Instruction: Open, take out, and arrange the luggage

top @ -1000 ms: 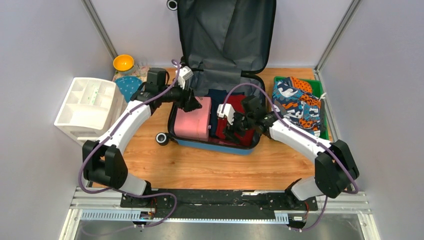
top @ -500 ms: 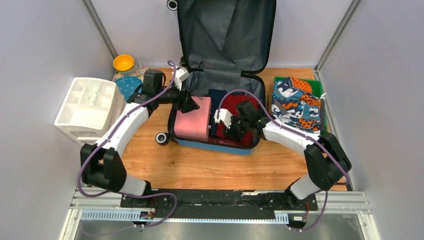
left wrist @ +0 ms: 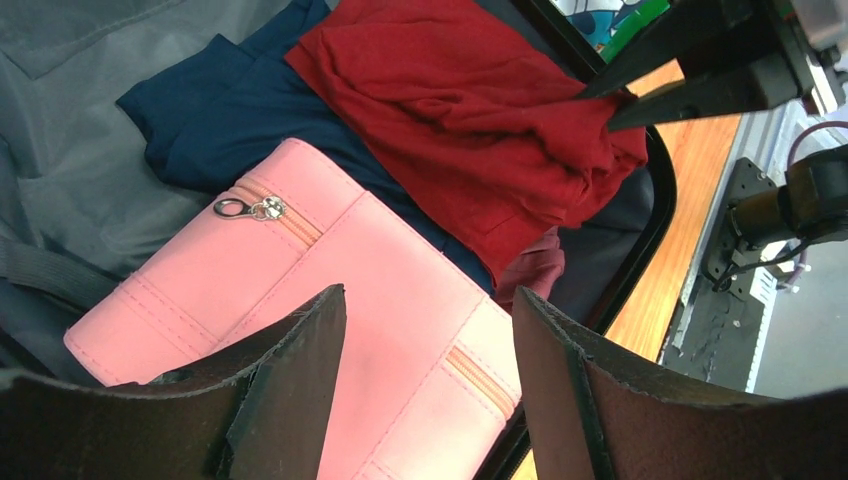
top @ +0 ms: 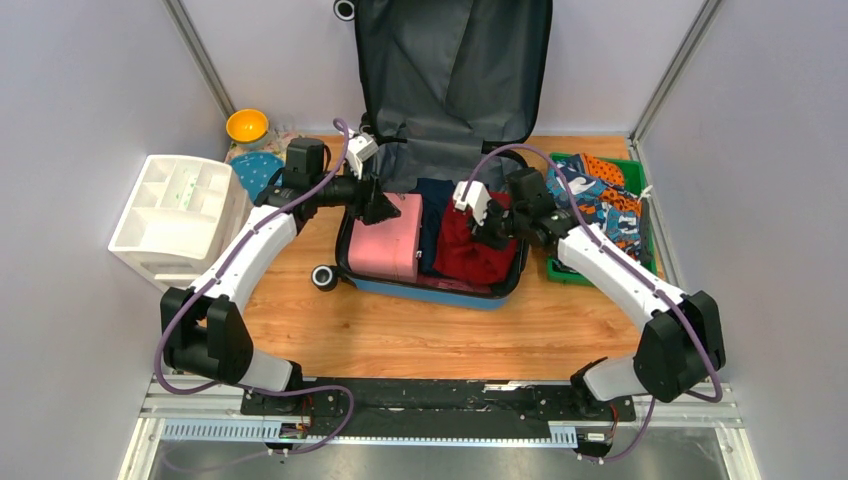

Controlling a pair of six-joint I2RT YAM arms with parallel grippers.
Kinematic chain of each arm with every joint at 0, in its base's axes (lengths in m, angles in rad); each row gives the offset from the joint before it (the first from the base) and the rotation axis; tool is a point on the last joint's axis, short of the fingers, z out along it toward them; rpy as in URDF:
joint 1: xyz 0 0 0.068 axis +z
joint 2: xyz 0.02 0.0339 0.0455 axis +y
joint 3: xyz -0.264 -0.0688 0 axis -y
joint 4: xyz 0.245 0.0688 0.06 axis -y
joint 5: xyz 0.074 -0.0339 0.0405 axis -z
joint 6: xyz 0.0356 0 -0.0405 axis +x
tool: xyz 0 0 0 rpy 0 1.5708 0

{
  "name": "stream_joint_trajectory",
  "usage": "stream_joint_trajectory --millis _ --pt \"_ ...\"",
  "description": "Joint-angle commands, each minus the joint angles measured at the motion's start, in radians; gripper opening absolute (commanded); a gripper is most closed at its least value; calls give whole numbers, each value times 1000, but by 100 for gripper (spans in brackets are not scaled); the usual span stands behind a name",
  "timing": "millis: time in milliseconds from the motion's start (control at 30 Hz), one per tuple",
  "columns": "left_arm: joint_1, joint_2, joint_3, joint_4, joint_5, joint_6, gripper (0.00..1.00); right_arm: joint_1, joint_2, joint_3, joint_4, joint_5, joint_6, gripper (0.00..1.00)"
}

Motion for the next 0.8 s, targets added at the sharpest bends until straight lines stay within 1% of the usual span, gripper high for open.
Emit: stream_joint_trajectory --millis 0,167,367,433,533,567,633,667,767 --pt "8 3 5 48 40 -30 70 -58 16 86 -60 -75 -6 0" --pt "7 9 6 59 44 -31 69 -57 65 109 -37 -87 -3 0" --pt "8 6 0 62 44 -31 68 29 122 37 17 32 -20 0" --pt "8 0 -6 57 44 -31 68 41 130 5 26 45 -29 0" --pt "8 -8 -14 51 43 -27 68 54 149 -17 18 36 -27 11" --pt "8 -11 -17 46 43 -21 68 60 162 -25 3 14 -26 23" --pt "7 -17 -23 42 41 -16 68 69 176 -34 -2 9 -21 37" --pt "8 -18 -24 40 41 -12 68 80 183 -49 9 11 -18 49" --pt "8 -24 -28 31 43 -1 68 104 203 -74 44 35 -17 60"
